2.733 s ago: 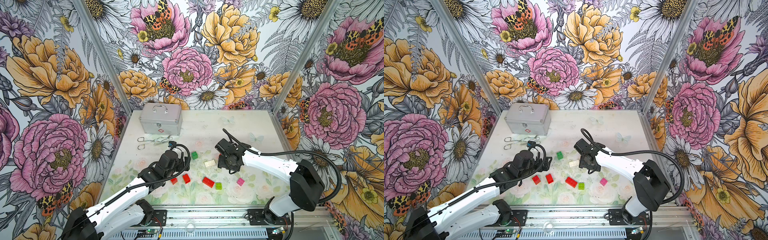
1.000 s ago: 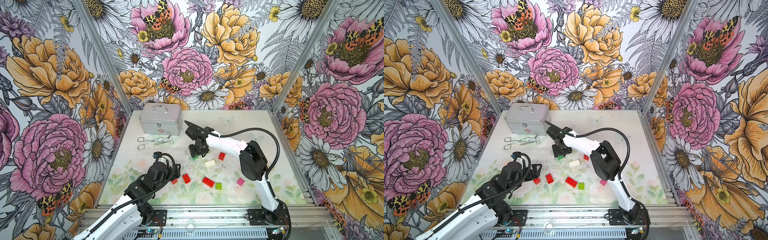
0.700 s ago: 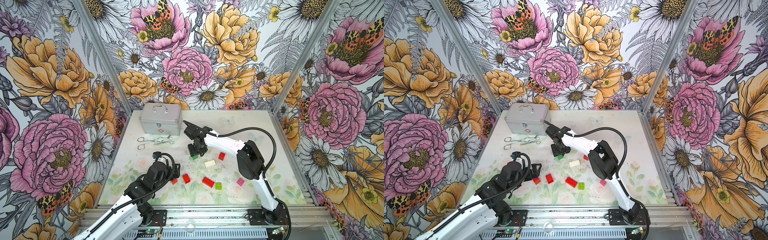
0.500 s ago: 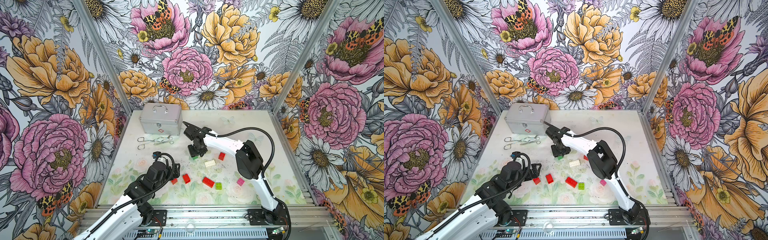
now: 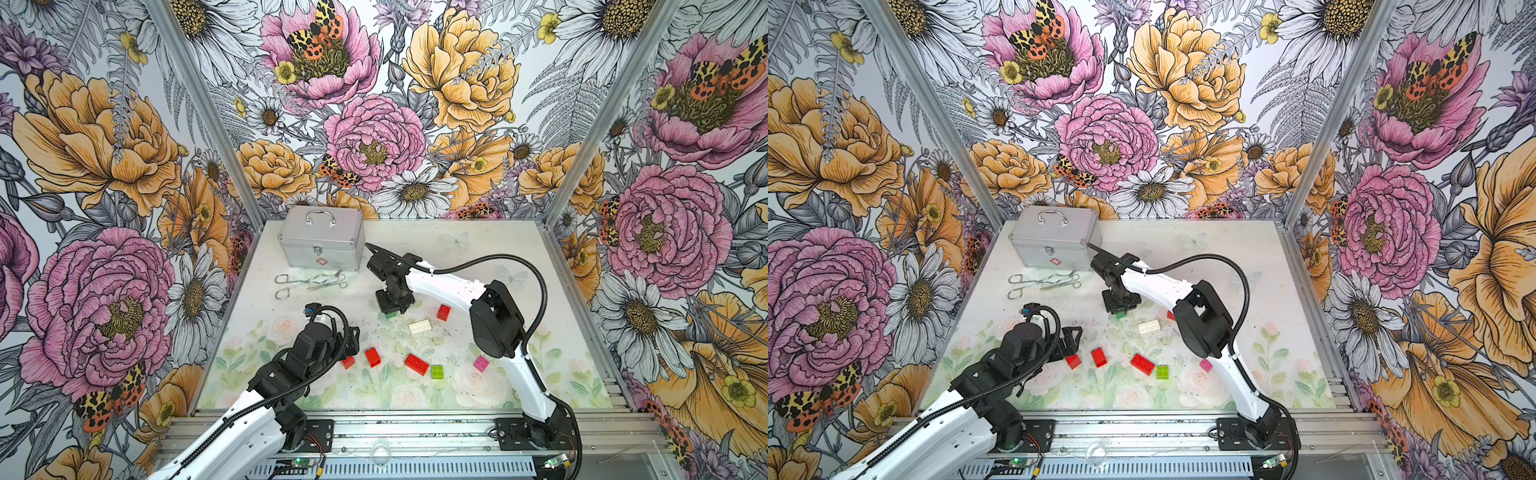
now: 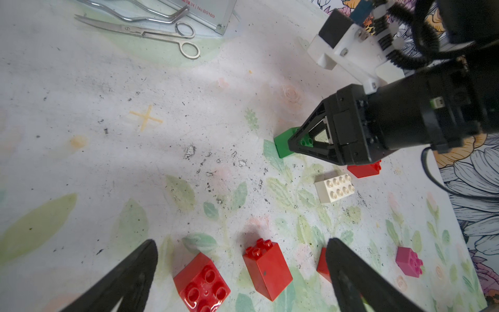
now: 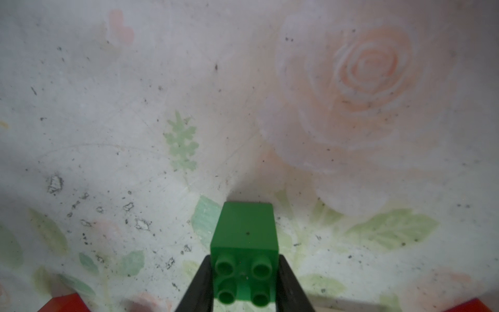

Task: Assemble the letter r with lego
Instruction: Pick up the lego brick from the center of the board.

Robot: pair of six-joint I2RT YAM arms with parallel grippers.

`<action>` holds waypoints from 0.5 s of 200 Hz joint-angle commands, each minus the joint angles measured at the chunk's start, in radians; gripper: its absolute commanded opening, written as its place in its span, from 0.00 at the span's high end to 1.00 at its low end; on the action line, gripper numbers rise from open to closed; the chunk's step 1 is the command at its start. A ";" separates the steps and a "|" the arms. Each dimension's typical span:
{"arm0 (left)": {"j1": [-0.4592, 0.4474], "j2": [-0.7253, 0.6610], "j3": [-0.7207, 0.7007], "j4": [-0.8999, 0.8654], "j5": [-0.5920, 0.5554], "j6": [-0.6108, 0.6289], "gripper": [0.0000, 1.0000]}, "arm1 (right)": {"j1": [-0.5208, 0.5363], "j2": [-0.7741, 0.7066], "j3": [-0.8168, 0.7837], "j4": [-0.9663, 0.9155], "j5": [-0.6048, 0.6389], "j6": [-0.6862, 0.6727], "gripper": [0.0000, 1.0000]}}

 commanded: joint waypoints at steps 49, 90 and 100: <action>0.015 0.156 0.054 0.135 0.074 0.076 0.01 | -0.042 -0.263 -0.154 -0.103 0.213 0.167 0.78; -0.037 0.349 0.154 0.223 0.096 0.139 0.01 | -0.111 -0.421 -0.361 -0.102 0.263 0.293 0.78; -0.060 0.391 0.176 0.238 0.092 0.151 0.01 | -0.126 -0.441 -0.392 -0.101 0.270 0.324 0.78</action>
